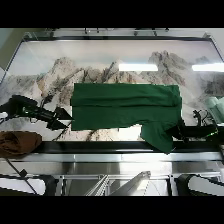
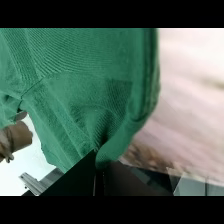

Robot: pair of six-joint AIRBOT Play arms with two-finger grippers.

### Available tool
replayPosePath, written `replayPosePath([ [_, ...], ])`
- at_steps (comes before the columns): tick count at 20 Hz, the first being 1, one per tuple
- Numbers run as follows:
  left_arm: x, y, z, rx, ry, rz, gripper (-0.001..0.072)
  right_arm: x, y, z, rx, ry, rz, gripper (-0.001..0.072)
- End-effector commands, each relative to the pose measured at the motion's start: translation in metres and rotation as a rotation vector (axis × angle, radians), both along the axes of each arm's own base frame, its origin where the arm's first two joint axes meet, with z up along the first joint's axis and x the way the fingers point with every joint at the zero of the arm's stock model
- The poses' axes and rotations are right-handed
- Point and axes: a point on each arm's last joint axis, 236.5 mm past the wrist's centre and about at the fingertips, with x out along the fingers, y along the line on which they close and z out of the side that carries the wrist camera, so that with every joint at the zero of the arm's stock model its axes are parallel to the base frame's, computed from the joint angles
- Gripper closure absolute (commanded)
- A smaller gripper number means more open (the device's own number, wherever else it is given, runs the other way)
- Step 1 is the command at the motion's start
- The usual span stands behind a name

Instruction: Fold the shirts.

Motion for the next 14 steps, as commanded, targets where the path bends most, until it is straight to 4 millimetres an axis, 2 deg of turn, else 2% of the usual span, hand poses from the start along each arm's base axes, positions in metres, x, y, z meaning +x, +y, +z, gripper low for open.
replayPosePath([
  [1,-0.008,-0.024,-0.018,-0.002,0.037,-0.064,0.0033,0.002,0.005,0.007,0.035,-0.007,0.0,0.0684],
  [3,-0.006,-0.038,-0.018,-0.037,0.024,-0.075,0.0044,0.001,0.005,0.007,0.035,-0.007,0.0,0.0684],
  [4,-0.003,-0.042,-0.018,-0.045,0.009,-0.074,0.025,0.001,0.006,0.007,0.036,-0.007,0.0,0.0684],
  [5,-0.001,-0.043,-0.017,-0.046,-0.004,-0.08,0.0512,0.0,0.007,0.008,0.043,-0.006,0.004,0.0685],
  [6,-0.001,-0.043,-0.013,-0.057,-0.016,-0.1,0.0695,-0.001,0.009,0.01,0.055,-0.003,0.012,0.0685],
  [8,-0.008,-0.041,0.004,-0.108,0.011,-0.141,0.0689,-0.007,0.016,0.019,0.101,0.006,0.039,0.0685],
  [11,-0.014,-0.031,0.03,-0.166,0.024,-0.159,0.069,-0.019,0.029,0.042,0.207,0.023,0.101,0.0685],
  [12,-0.014,-0.024,0.036,-0.162,0.012,-0.152,0.069,-0.022,0.029,0.048,0.236,0.034,0.096,0.0685],
  [14,-0.02,0.0,0.035,-0.077,0.003,-0.161,0.069,-0.021,0.02,0.058,0.252,0.025,0.057,0.0685],
])
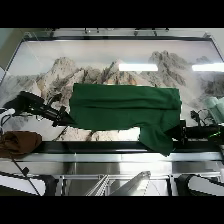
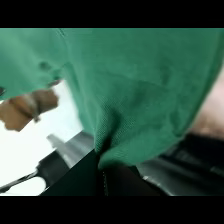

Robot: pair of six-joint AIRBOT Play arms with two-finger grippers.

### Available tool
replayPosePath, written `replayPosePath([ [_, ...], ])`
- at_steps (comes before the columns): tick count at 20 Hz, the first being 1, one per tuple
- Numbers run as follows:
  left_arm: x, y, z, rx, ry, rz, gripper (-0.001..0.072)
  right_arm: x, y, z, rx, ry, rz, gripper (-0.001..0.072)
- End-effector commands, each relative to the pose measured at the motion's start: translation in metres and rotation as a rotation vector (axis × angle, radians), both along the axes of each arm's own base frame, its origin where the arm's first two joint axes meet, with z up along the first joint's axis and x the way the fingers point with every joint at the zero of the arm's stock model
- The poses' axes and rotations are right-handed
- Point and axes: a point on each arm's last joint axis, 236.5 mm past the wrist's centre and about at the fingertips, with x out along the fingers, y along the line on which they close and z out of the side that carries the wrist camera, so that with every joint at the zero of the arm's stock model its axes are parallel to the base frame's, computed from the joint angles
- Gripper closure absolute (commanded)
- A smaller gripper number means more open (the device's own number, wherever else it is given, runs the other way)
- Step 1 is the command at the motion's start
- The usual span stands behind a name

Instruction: Fold the shirts.

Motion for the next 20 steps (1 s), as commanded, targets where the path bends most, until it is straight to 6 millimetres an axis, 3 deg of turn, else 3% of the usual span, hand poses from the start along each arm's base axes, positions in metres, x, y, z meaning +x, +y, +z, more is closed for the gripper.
replayPosePath([
  [1,-0.017,0.035,0.01,0.085,0.001,-0.043,0.069,-0.004,-0.009,0.024,0.063,-0.008,-0.035,0.0685],
  [3,-0.023,0.049,0.011,0.129,0.007,-0.045,0.0685,0.0,-0.03,0.03,0.029,-0.042,-0.115,0.0685],
  [6,-0.022,0.052,0.01,0.134,0.004,-0.038,0.0685,0.004,-0.05,0.035,-0.016,-0.06,-0.198,0.0685],
  [10,-0.022,0.038,0.015,0.114,-0.001,-0.075,0.0685,0.012,-0.03,0.045,0.017,-0.106,-0.146,0.0684],
  [12,-0.013,0.033,0.027,0.101,-0.028,-0.112,0.0684,0.038,-0.025,0.064,0.059,-0.203,-0.191,0.0685],
  [14,0.004,0.036,0.044,0.105,-0.076,-0.142,0.0684,0.072,-0.045,0.082,0.034,-0.293,-0.283,0.0685],
  [17,0.05,0.048,0.055,0.162,-0.176,-0.101,0.0683,0.11,-0.08,0.096,-0.075,-0.382,-0.325,0.0685],
  [20,0.084,0.051,0.052,0.18,-0.202,-0.092,0.0682,0.137,-0.1,0.081,-0.128,-0.382,-0.351,0.0684],
])
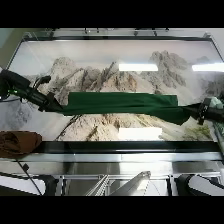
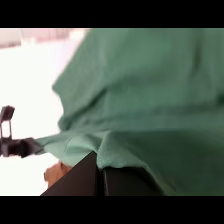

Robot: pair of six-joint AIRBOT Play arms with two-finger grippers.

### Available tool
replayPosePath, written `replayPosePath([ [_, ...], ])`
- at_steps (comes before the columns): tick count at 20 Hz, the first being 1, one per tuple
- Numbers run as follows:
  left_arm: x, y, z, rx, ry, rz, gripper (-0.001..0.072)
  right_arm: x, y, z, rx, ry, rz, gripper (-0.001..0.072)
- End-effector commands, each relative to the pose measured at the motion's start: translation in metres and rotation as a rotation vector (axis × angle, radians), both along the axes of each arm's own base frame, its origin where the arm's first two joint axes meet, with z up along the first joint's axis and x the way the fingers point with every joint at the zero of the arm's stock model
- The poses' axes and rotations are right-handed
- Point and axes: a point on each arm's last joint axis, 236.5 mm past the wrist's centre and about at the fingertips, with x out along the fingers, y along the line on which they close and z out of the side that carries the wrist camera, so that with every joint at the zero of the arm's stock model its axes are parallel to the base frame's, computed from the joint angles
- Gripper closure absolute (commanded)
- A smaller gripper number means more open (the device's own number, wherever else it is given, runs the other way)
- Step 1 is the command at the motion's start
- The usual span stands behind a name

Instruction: Fold the shirts.

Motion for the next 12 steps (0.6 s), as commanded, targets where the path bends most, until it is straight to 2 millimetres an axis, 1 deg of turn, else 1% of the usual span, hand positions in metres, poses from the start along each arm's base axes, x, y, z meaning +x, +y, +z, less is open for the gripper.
replayPosePath([
  [1,0.038,0.005,-0.006,0.032,-0.024,0.008,0.0683,0.04,-0.028,-0.016,-0.084,-0.032,-0.077,0.0684],
  [3,0.051,0.0,-0.023,0.039,-0.001,-0.003,0.0683,0.056,-0.03,-0.041,-0.138,-0.055,-0.09,0.0684],
  [4,0.059,-0.003,-0.031,0.041,0.002,-0.012,0.0684,0.066,-0.029,-0.049,-0.165,-0.088,-0.094,0.0684],
  [6,0.074,-0.005,-0.044,0.047,0.011,-0.007,0.0684,0.085,-0.024,-0.056,-0.189,-0.159,-0.104,0.0684],
  [8,0.087,-0.004,-0.056,0.056,0.021,0.008,0.0685,0.099,-0.018,-0.06,-0.212,-0.209,-0.117,0.0684],
  [10,0.095,-0.005,-0.065,0.063,0.043,0.022,0.0684,0.107,-0.012,-0.065,-0.252,-0.228,-0.112,0.0684],
  [12,0.097,-0.005,-0.071,0.069,0.076,0.043,0.0681,0.108,-0.006,-0.07,-0.277,-0.221,-0.1,0.0671],
])
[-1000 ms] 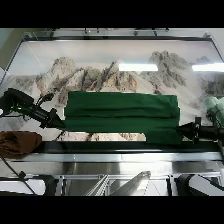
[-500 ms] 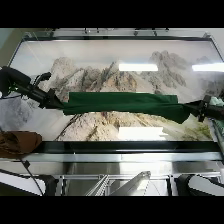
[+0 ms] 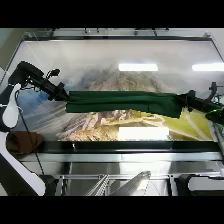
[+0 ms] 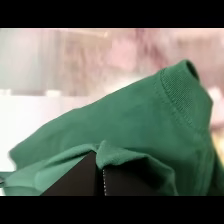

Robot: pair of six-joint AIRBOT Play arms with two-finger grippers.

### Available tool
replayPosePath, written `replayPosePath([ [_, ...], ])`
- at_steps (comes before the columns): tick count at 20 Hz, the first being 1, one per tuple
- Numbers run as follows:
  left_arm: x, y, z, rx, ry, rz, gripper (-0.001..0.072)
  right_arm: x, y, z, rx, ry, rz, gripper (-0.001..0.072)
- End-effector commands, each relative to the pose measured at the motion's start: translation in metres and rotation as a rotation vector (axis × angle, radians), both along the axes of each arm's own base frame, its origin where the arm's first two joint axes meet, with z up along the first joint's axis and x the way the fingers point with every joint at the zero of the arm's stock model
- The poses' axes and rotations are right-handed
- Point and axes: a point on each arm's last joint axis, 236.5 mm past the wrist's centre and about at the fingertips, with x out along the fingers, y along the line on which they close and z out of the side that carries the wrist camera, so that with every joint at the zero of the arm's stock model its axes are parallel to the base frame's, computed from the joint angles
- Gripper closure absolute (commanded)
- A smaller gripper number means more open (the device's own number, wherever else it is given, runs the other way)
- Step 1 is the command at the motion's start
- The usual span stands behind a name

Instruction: Fold the shirts.

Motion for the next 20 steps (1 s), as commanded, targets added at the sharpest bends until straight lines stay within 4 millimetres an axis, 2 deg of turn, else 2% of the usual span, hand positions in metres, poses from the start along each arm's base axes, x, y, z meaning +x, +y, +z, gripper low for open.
replayPosePath([
  [1,0.007,-0.001,-0.012,0.004,0.055,0.025,0.0542,0.012,0.007,-0.008,-0.057,-0.028,-0.002,0.0566],
  [2,0.005,-0.001,-0.011,0.0,0.065,0.016,0.0257,0.011,0.011,-0.007,-0.054,-0.029,0.008,0.0435],
  [3,0.004,-0.001,-0.01,0.002,0.072,0.018,0.0016,0.009,0.014,-0.007,-0.051,-0.03,0.027,0.0429],
  [4,0.003,0.0,-0.006,-0.002,0.084,0.027,0.0002,0.004,0.014,-0.005,-0.049,-0.023,0.046,0.0426],
  [6,0.001,0.006,0.003,-0.001,0.099,0.051,0.0003,-0.007,-0.003,0.002,-0.085,0.012,0.068,0.0274],
  [8,0.004,0.015,0.018,0.006,0.07,0.075,0.0004,-0.021,-0.043,0.005,-0.211,0.09,0.067,0.0082],
  [9,0.007,0.018,0.028,0.012,0.043,0.084,0.0004,-0.028,-0.065,0.002,-0.257,0.165,0.051,0.0057],
  [10,0.009,0.021,0.039,0.017,0.014,0.092,0.0005,-0.037,-0.078,-0.003,-0.281,0.241,0.047,0.0056],
  [11,0.011,0.022,0.048,0.022,-0.01,0.095,0.0007,-0.044,-0.081,-0.009,-0.28,0.296,0.077,0.0055],
  [12,0.011,0.022,0.057,0.026,-0.033,0.096,0.0116,-0.047,-0.076,-0.015,-0.251,0.326,0.107,0.0056],
  [13,0.012,0.021,0.065,0.029,-0.052,0.093,0.0448,-0.049,-0.068,-0.022,-0.216,0.349,0.139,0.0056],
  [14,0.012,0.02,0.071,0.031,-0.066,0.089,0.0686,-0.05,-0.061,-0.032,-0.194,0.37,0.165,0.0056],
  [17,0.011,0.009,0.086,0.035,-0.108,0.063,0.0679,-0.047,-0.039,-0.054,-0.131,0.406,0.222,0.0056],
  [20,0.016,-0.008,0.101,0.03,-0.186,0.04,0.0679,-0.037,-0.011,-0.061,-0.072,0.392,0.258,0.0056],
])
